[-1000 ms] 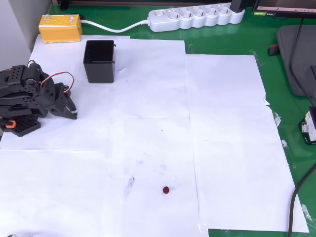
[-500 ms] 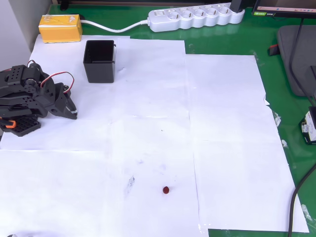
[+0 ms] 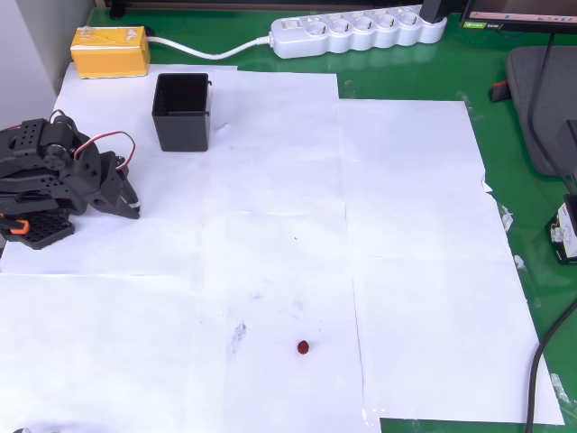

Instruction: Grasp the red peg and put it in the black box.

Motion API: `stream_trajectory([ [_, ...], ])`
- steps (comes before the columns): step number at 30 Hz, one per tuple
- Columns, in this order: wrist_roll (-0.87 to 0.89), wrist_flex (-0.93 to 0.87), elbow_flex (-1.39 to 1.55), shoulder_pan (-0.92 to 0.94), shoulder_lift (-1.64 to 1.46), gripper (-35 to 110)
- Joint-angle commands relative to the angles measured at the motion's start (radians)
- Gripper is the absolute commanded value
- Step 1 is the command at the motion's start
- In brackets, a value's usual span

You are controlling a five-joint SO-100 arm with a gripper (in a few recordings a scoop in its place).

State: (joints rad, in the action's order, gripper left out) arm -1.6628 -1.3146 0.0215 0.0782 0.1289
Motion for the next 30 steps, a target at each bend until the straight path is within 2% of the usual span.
stream_trajectory([
  [1,-0.017,0.129,-0.081,0.04,-0.031,0],
  [5,0.066,0.459,-0.081,0.06,-0.235,0],
  [12,0.06,0.996,-0.074,0.156,-0.644,0],
  [16,-0.014,1.149,-0.071,0.201,-0.79,0],
  [22,-0.04,1.609,-0.067,0.232,-1.143,0],
  [26,-0.064,2.051,-0.075,0.265,-1.488,0],
  [30,-0.051,2.315,-0.063,0.273,-1.718,0],
])
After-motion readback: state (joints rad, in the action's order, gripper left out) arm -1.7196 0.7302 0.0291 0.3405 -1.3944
